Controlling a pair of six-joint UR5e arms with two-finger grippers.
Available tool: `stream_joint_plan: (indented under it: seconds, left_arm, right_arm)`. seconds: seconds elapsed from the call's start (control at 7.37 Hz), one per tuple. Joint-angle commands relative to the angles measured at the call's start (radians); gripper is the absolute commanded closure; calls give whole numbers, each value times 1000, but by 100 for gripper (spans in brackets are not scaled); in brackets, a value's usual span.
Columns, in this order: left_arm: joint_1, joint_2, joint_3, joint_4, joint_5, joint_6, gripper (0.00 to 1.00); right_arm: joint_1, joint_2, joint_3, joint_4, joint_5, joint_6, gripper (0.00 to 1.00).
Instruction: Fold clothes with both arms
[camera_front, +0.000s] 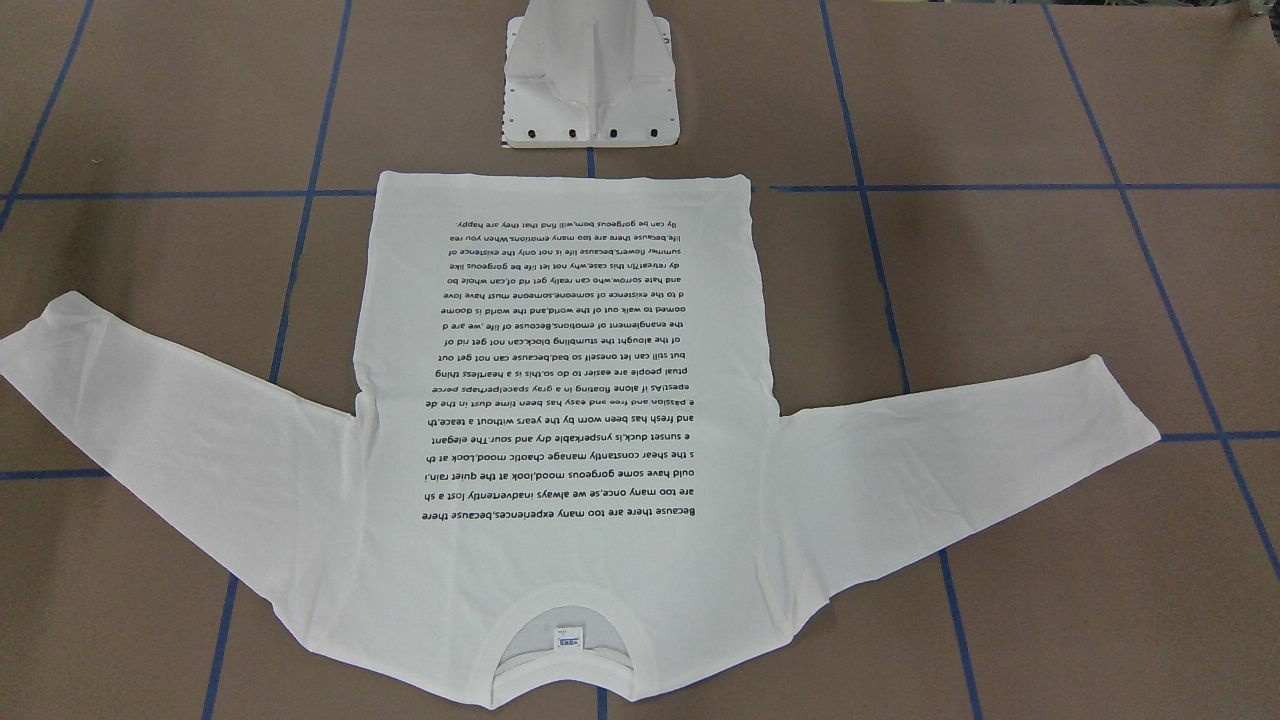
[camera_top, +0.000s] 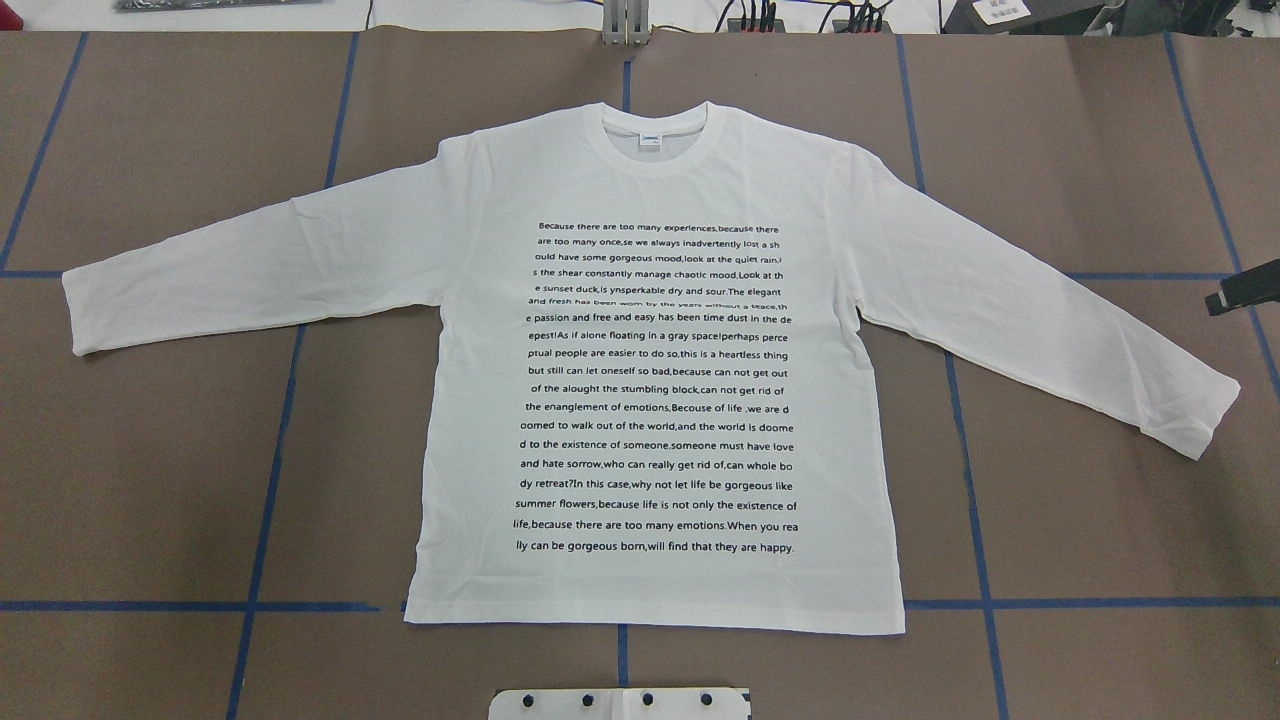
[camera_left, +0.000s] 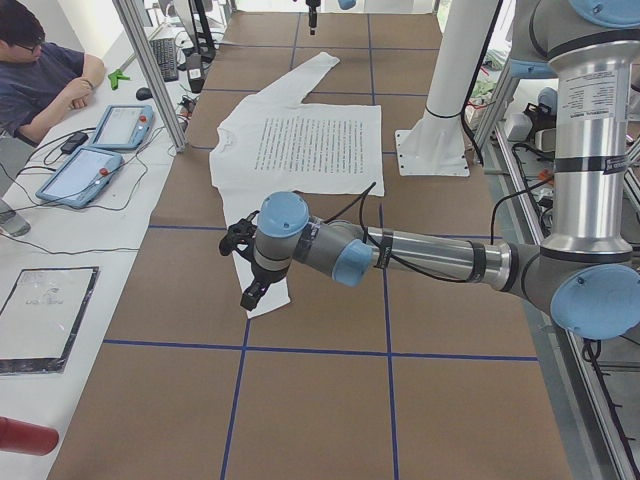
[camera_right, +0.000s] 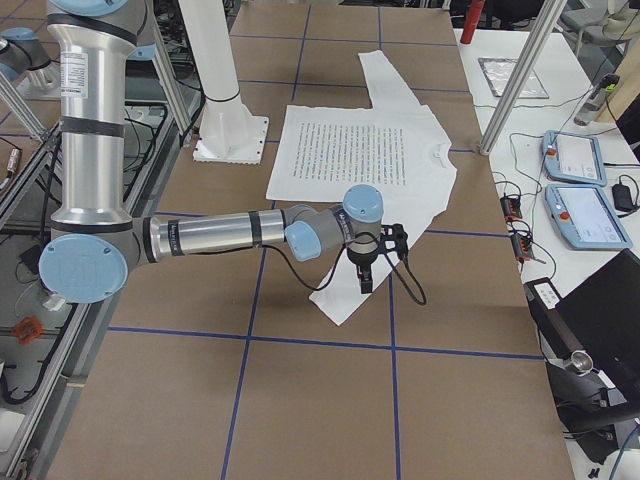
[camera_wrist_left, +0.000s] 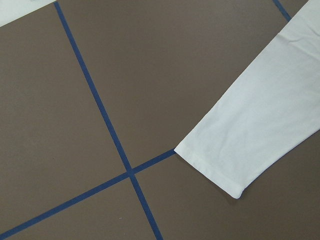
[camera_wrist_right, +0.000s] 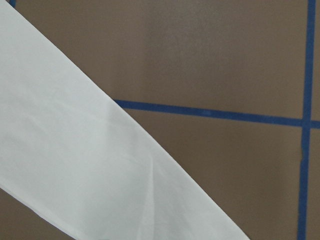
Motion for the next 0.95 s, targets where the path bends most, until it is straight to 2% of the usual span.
stream_joint_plan:
  seconds: [0.0, 0.27, 0.54, 0.81]
  left_arm:
    - [-1, 1, -5, 0, -1, -1, 0]
    - [-1, 3, -6, -2, -3, 1, 0]
    - [-1, 7, -11, -2, -3, 1, 0]
    - [-1, 7, -12, -3, -3, 1, 0]
  right_arm:
    - [-164, -149, -14, 351, -130, 318, 1]
    - [-198, -206, -14, 375, -173, 332, 7]
    - [-223, -196, -64, 375, -181, 352, 12]
    - [-263, -184, -81, 376, -215, 377, 12]
